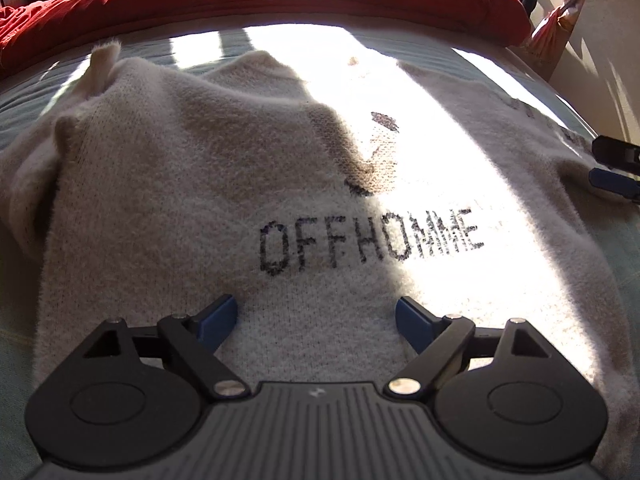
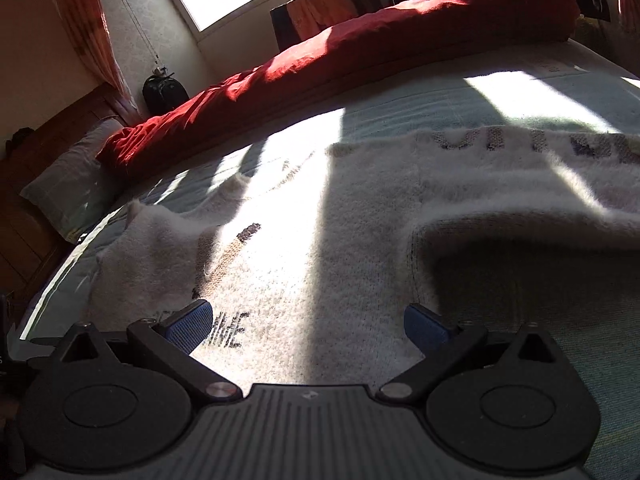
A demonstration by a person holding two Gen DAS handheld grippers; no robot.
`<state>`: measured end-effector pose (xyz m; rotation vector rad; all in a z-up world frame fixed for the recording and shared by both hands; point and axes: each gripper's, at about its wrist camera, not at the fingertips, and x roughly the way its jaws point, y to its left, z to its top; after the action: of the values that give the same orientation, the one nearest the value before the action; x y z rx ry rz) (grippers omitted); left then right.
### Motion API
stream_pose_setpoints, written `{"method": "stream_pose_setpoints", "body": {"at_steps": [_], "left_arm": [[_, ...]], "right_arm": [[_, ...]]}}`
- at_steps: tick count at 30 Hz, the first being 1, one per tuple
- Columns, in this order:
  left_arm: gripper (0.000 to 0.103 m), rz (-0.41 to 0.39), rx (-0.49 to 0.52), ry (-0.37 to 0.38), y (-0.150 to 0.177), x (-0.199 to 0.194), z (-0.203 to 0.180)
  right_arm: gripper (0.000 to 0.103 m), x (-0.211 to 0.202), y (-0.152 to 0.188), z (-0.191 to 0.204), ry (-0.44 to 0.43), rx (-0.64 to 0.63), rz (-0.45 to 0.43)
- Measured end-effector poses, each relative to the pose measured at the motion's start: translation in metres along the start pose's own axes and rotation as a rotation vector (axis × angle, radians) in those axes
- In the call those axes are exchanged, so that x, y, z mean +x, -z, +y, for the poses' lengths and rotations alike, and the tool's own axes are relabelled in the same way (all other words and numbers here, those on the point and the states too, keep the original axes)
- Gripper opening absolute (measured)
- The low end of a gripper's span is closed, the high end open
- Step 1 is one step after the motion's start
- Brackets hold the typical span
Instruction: Fold clothes
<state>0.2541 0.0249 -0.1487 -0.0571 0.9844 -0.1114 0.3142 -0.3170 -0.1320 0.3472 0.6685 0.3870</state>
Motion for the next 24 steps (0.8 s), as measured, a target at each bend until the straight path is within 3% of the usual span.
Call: {"method": "stream_pose_setpoints", "body": {"at_steps": [2,4,6,8,11,15,20,24], "left_arm": [[0.087,0.002,0.0,-0.007,-0.001,0.0,-0.001],[0.088,0.002,0.008,-0.015,0.0,0.002,-0.003],[0.089,0.003,0.013,-0.018,0.0,0.003,-0.004],[0.09,0.005,0.014,-0.017,-0.001,0.004,-0.005],[0.091,0.009,0.016,-0.01,-0.001,0.005,-0.004],[0.093,0.009,0.017,-0.012,-0.001,0.007,-0.005],[0.095,0.012,0.019,-0.023,-0.002,0.009,-0.009],[0.097,0.02,0.024,-0.023,-0.002,0.009,-0.01]], "right_arm": [[0.103,0.002,-0.026,-0.019,0.014,0.026,-0.09],[0.103,0.014,-0.044,-0.043,0.018,0.104,-0.109],[0.103,0.033,-0.045,-0.072,-0.009,0.22,-0.057],[0.103,0.038,-0.034,-0.092,0.032,0.259,-0.028],[0.099,0.025,-0.013,-0.117,0.105,0.276,-0.055],[0.1,0.003,-0.017,-0.131,0.188,0.337,-0.079],[0.103,0.018,-0.047,-0.119,0.127,0.259,-0.092],[0.103,0.046,-0.05,-0.132,0.093,0.308,-0.03]]}}
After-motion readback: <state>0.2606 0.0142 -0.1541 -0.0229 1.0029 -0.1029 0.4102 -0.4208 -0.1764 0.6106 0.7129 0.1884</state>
